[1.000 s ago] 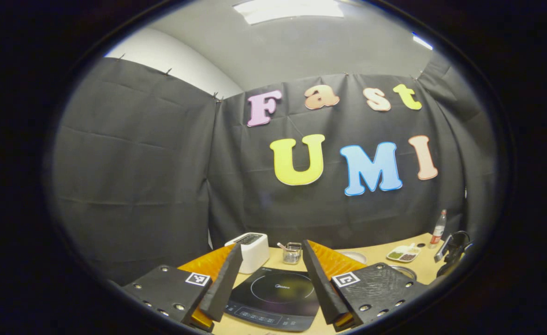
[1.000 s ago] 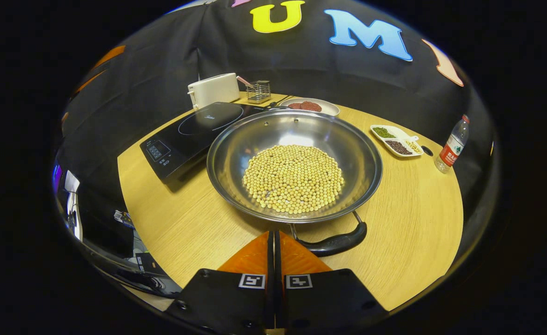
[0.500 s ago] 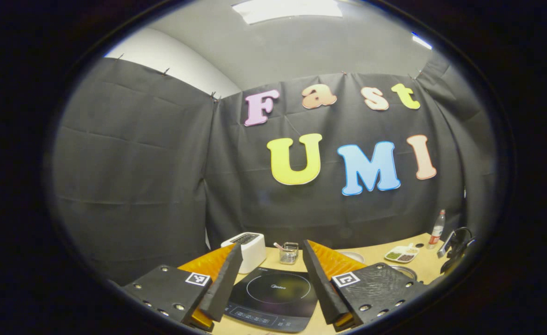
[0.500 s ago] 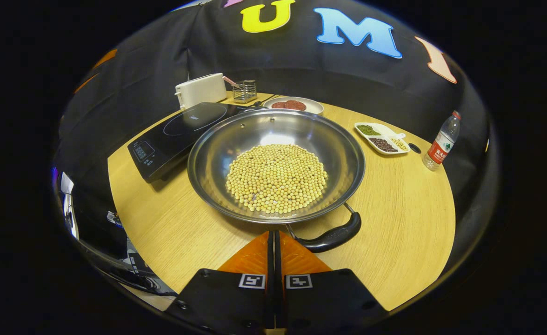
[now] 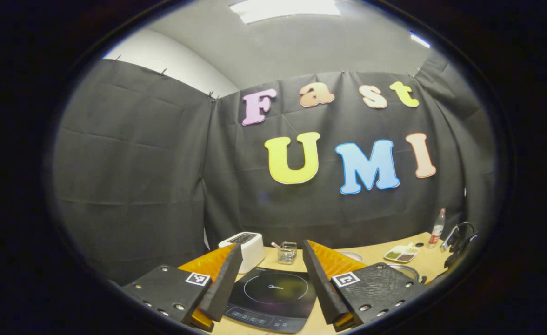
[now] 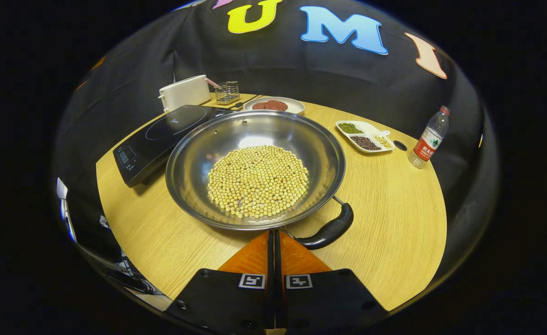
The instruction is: First push the handle of the pot to place it horizontally, then grasp the pot with both hands and set it on the induction cooktop.
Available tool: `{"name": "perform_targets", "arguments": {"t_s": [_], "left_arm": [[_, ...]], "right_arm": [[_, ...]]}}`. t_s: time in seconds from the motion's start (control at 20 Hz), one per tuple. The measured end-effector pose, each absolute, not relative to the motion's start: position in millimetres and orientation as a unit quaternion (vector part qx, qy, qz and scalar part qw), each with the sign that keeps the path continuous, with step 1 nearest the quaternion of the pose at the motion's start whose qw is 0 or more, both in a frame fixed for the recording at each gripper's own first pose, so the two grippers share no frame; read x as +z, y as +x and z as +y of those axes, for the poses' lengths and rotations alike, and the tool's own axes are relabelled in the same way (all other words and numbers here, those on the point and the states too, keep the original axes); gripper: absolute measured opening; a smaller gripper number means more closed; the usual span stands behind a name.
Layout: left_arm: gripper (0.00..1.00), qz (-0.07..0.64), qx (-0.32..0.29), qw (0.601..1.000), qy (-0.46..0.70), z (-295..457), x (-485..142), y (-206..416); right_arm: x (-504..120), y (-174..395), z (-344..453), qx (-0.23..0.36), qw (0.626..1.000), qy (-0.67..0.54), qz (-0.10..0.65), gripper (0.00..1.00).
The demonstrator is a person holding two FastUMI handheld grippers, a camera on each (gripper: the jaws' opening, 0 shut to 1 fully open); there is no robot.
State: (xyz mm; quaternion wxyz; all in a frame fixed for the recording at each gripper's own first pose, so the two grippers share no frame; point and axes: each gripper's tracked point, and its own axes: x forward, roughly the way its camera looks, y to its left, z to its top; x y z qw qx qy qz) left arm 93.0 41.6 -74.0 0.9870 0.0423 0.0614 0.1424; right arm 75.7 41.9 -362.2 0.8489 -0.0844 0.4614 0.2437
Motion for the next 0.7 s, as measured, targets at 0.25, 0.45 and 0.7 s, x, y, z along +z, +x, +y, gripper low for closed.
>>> {"name": "perform_targets", "arguments": {"t_s": [0.25,0.45,0.7], "left_arm": [[0.80,0.063,0.140,0.987,0.044,34.1,-76.2,98.9],[0.77,0.061,0.140,0.987,0.048,27.7,-75.1,102.2],[0.80,0.065,0.146,0.986,0.051,22.9,-76.8,103.8]], "right_arm": [[-365.4,85.4,33.0,0.239,0.850,-0.101,0.458,0.02],[-367.2,95.9,24.5,0.230,0.853,-0.099,0.458,0.02],[-370.8,112.2,13.2,0.215,0.858,-0.097,0.456,0.02]]}}
